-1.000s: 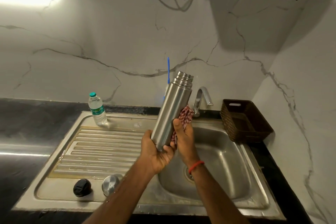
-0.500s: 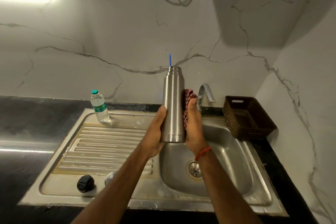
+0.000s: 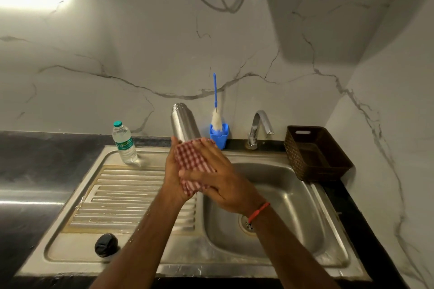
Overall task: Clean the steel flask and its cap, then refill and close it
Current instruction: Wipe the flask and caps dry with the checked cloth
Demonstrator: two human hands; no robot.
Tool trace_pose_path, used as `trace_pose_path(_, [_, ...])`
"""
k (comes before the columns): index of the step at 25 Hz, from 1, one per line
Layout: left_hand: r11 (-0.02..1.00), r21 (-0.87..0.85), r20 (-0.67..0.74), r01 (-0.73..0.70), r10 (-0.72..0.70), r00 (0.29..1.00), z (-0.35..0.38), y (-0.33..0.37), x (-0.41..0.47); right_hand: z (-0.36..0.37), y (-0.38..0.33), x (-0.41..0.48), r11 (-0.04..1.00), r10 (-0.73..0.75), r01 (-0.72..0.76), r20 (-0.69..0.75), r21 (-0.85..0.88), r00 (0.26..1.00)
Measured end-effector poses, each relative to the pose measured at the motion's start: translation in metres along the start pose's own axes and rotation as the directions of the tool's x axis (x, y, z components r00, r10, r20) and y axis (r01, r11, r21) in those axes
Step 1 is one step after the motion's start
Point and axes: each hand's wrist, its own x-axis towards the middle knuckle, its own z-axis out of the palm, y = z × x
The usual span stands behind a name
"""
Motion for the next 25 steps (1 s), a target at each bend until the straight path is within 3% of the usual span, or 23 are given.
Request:
trace_pose_path(1, [1.0,-0.014,0.012,0.027,-0.027,1.0,-0.002,0.001,0.0,0.006,0.002,-0.004,0.993,-0.069,0.067,-0.029,-0.094,0.997])
trace_pose_path(2, [0.998,-0.035,0.022,0.048,-0.047,0.999,-0.003,0.001,-0.001,0.01,0.003,-0.006,0.992,-0.042,0.035,-0.057,-0.122,0.997])
trace_pose_path(3, [0.997,-0.056,0.006,0.048,-0.047,0.999,-0.004,-0.001,-0.001,0.011,0.004,-0.006,0.995,0.077,-0.081,-0.063,-0.065,0.995])
trace_pose_path(5, [0.994,-0.102,-0.061,0.03,-0.036,0.997,-0.002,-0.003,-0.002,0.011,-0.001,-0.002,0.887,0.389,-0.358,-0.057,0.291,0.919])
trace_pose_path(6, [0.993,-0.114,-0.081,0.026,-0.035,0.996,0.0,-0.005,-0.003,0.015,-0.003,0.0,0.811,0.446,-0.376,-0.058,0.448,0.893])
trace_pose_path(7, [0.993,-0.117,-0.092,0.022,-0.033,0.995,0.002,-0.008,-0.003,0.019,-0.006,0.0,0.799,0.431,-0.303,-0.143,0.52,0.891])
trace_pose_path(9, [0.987,-0.158,-0.111,-0.001,-0.016,0.994,0.006,-0.016,-0.005,0.024,-0.011,0.005,0.901,0.31,-0.18,-0.297,0.395,0.903])
trace_pose_path(11, [0.97,-0.243,-0.045,-0.009,-0.002,0.999,0.007,-0.019,-0.007,0.023,-0.011,0.014,0.97,0.236,-0.197,-0.336,0.146,0.912])
trace_pose_path(12, [0.949,-0.313,0.023,0.037,-0.031,0.999,0.008,-0.018,-0.009,0.023,-0.007,0.016,0.985,0.169,-0.172,-0.322,0.021,0.931])
trace_pose_path(14, [0.901,-0.402,0.159,0.165,-0.109,0.981,0.009,-0.016,-0.013,0.021,0.003,0.011,0.963,-0.117,0.053,-0.233,-0.265,0.965])
trace_pose_path(15, [0.898,-0.394,0.189,0.196,-0.129,0.973,0.008,-0.016,-0.014,0.016,0.01,0.008,0.926,-0.236,0.168,-0.171,-0.339,0.957])
trace_pose_path(17, [0.903,-0.353,0.249,0.246,-0.163,0.955,0.008,-0.018,-0.017,0.008,0.018,0.005,0.914,-0.291,0.234,-0.132,-0.332,0.948])
trace_pose_path(18, [0.931,-0.299,0.248,0.209,-0.136,0.959,0.007,-0.019,-0.017,0.006,0.015,0.006,0.939,-0.228,0.175,-0.153,-0.296,0.962])
trace_pose_path(20, [0.997,-0.072,0.097,-0.018,0.025,0.995,0.003,-0.015,-0.011,0.01,0.005,0.008,0.982,0.006,-0.052,-0.246,-0.183,0.969])
trace_pose_path(21, [0.994,0.025,0.063,-0.103,0.102,0.993,0.001,-0.011,-0.008,0.016,-0.003,0.008,0.982,0.162,-0.184,-0.284,-0.053,0.945])
trace_pose_path(22, [0.984,0.099,0.058,-0.151,0.146,0.988,0.001,-0.007,-0.005,0.022,-0.012,0.008,0.94,0.331,-0.288,-0.279,0.185,0.901])
trace_pose_path(24, [0.965,0.163,0.092,-0.207,0.194,0.977,0.003,-0.002,0.0,0.03,-0.027,0.008,0.613,0.606,-0.317,-0.174,0.724,0.776])
trace_pose_path(25, [0.959,0.19,0.098,-0.211,0.195,0.976,0.002,-0.002,0.003,0.028,-0.031,0.008,0.415,0.693,-0.278,-0.103,0.866,0.714])
